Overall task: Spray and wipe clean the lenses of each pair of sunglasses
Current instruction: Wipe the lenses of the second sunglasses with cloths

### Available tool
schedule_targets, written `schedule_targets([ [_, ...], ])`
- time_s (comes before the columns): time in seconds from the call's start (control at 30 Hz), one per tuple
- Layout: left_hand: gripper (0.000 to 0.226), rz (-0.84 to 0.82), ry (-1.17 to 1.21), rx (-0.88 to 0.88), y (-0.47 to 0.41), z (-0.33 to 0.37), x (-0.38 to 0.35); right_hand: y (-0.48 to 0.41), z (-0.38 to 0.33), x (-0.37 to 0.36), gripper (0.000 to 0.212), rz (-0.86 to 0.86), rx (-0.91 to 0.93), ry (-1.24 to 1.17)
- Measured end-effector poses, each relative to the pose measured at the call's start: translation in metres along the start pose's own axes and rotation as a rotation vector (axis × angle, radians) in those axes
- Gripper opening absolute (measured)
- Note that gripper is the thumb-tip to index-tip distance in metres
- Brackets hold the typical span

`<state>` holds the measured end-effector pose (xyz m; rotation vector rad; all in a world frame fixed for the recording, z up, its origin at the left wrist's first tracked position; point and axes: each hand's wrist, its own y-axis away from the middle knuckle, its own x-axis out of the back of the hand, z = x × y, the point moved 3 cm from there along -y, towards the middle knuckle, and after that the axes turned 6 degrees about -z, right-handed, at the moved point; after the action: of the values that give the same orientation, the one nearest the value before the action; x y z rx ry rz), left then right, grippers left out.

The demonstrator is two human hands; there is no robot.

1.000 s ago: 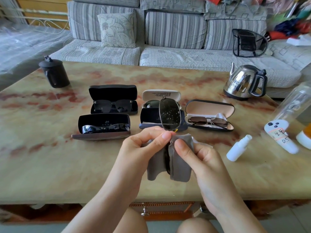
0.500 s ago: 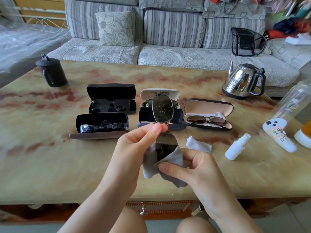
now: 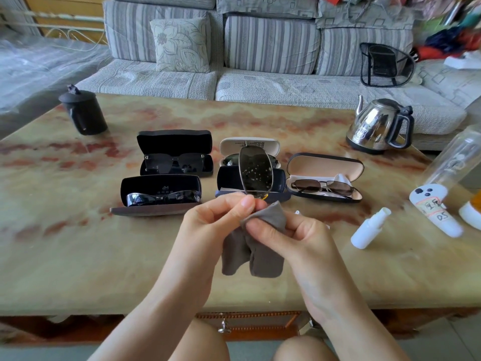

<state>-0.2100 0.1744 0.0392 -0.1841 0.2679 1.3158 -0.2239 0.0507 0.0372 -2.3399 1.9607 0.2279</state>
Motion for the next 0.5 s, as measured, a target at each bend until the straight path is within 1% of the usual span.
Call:
schedule_targets([
  [0.03,0.029,0.011,0.005,0.002,0.0,0.0,0.001,0.001,0.002,0.0,0.027,-0.02,-0.015,0.032],
  [0.13,0.024,0.065,-0.002,-0.002,-0.002,0.001,0.005,0.007,0.007,0.002,0.006,-0.086,-0.071,0.088],
  [0.2,0.02,0.083,-0.011,-0.003,-0.002,0.001,0.009,0.01,0.011,0.006,0.012,-0.11,-0.073,0.147],
  [0.3,0.019,0.058,-0.064,-0.006,-0.002,-0.002,0.01,0.011,0.011,0.01,0.02,-0.123,-0.078,0.164],
  [0.4,0.019,0.019,-0.089,0.01,-0.003,-0.005,0.005,0.008,0.007,0.009,0.019,-0.088,-0.042,0.135],
  [0.43,0.021,0.002,-0.079,0.017,-0.003,-0.006,0.003,0.007,0.005,0.009,0.02,-0.072,-0.013,0.12],
  [0.5,0.032,-0.022,-0.085,0.013,-0.003,-0.007,0.001,0.002,-0.001,0.009,0.019,-0.039,0.054,0.108],
])
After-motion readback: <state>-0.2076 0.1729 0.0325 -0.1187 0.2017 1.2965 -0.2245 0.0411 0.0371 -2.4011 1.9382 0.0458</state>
